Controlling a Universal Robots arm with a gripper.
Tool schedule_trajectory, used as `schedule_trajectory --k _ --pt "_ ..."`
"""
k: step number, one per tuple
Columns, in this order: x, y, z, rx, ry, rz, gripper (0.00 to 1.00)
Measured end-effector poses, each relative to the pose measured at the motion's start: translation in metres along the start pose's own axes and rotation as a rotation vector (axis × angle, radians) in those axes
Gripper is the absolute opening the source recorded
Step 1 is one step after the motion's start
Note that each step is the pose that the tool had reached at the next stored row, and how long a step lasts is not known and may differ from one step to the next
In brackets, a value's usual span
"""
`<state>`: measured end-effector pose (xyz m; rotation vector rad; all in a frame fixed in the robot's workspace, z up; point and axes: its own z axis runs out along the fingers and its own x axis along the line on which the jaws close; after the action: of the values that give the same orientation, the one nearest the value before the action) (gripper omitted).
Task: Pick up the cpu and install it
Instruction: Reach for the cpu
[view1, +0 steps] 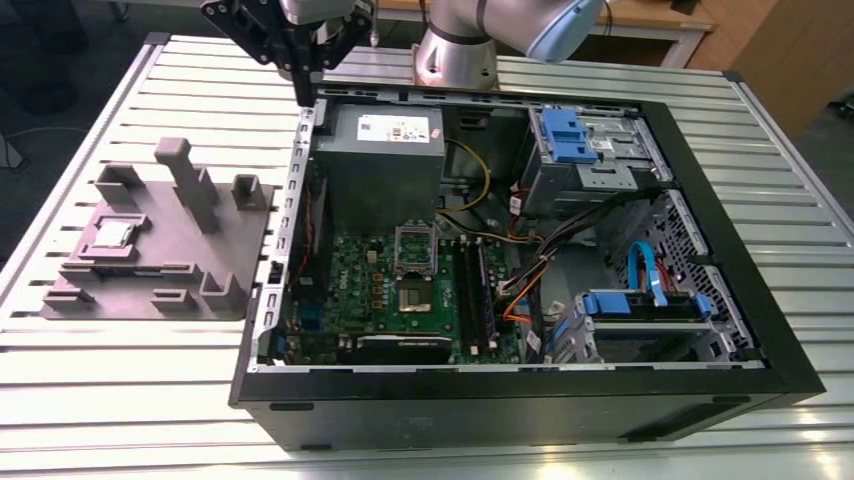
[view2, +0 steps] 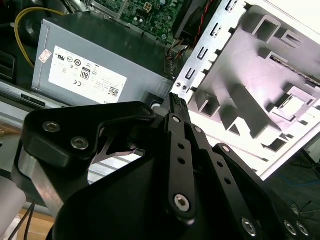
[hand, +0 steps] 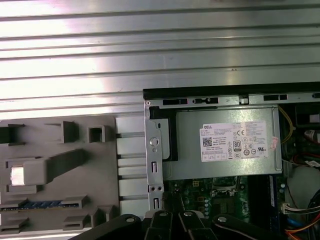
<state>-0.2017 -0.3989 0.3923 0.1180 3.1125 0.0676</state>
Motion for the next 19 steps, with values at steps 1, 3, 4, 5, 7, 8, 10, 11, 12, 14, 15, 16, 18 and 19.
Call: schedule_trajectory --k 1,3,4,5,7,8,10,11,12,14,15,16,18,19 --pt "0.0003 0.0000 0.0000 0.0000 0.0000 0.000 0.10" --pt "0.0010 -0.0001 0.0000 0.0000 0.0000 0.000 0.10" --pt "0.0013 -0.0001 0.0000 0.0000 0.0000 0.000 0.10" --pt "0.0017 -0.0001 0.0000 0.0000 0.0000 0.000 0.10" --pt "0.0024 -0.0002 -0.0001 0.0000 0.0000 0.000 0.10" --pt "0.0028 -0.0002 -0.0001 0.0000 0.0000 0.000 0.10" --pt "0.0035 -0.0003 -0.0001 0.0000 0.0000 0.000 0.10" --pt "0.0038 -0.0003 -0.0001 0.0000 0.0000 0.000 0.10" --pt "0.0042 -0.0003 -0.0001 0.0000 0.0000 0.000 0.10" --pt "0.0049 -0.0004 -0.0001 0.0000 0.0000 0.000 0.10" --pt "0.0052 -0.0004 -0.0001 0.0000 0.0000 0.000 0.10" --pt "0.0056 -0.0004 -0.0001 0.0000 0.0000 0.000 0.10" --pt "0.0063 -0.0005 -0.0002 0.0001 0.0000 0.000 0.10" --pt "0.0067 -0.0005 -0.0002 0.0000 0.0000 0.000 0.10"
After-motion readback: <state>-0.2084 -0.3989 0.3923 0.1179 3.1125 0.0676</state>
